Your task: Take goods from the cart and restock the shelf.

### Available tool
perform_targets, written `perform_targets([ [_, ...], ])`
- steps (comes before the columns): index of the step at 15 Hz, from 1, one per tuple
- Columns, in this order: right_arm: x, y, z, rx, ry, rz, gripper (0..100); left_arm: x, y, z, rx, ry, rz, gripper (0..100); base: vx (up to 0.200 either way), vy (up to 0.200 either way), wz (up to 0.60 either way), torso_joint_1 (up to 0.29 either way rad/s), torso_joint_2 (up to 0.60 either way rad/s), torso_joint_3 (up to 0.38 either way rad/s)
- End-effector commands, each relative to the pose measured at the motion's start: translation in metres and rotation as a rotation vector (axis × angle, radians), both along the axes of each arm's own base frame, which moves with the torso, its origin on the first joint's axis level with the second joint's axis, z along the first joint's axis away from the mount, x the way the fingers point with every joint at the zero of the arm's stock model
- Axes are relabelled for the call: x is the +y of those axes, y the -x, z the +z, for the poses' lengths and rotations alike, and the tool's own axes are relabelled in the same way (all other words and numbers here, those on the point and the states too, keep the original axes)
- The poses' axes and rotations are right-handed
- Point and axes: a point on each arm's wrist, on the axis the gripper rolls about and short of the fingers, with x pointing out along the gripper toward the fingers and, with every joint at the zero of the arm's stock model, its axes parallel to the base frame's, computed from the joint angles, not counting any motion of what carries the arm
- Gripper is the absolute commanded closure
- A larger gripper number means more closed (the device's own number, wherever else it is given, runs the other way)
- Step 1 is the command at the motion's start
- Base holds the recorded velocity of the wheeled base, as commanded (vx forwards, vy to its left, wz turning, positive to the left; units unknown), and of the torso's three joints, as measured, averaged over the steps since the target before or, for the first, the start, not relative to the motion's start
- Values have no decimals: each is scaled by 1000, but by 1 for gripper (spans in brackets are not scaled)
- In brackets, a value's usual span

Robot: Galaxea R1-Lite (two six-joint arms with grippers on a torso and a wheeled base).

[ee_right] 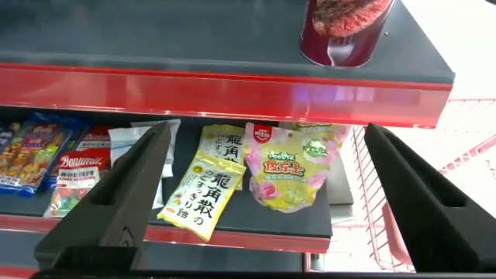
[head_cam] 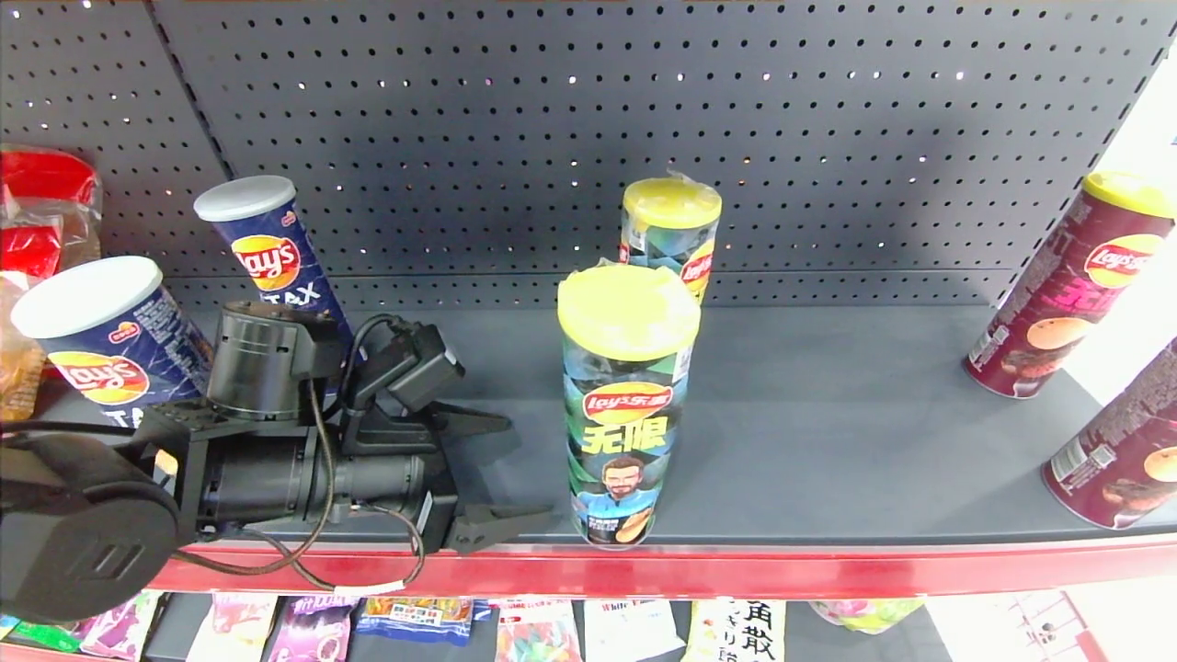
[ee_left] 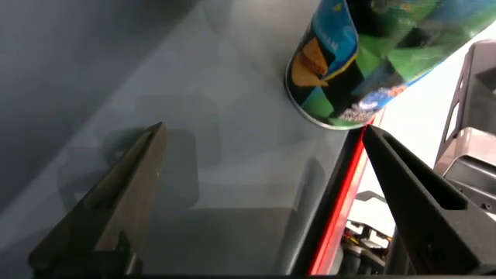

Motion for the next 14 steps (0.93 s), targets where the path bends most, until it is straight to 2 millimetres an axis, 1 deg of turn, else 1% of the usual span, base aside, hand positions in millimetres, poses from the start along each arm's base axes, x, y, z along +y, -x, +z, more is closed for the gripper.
perform_targets([
  [1,0,0,0,4,1,0,0,-3,-3,-2,5,-2,-7,0,0,0,0,0,0,0],
  [6,0,0,0,2,0,0,0,-8,-8,-4,7,-8,-5,0,0,0,0,0,0,0],
  [10,0,0,0,2,-1,0,0,-12,-15,0,-9,-1,-4,0,0,0,0,0,0,0],
  [14,0,0,0,4,-1,3,0,-14,-19,-1,-9,-2,-4,0,0,0,0,0,0,0],
])
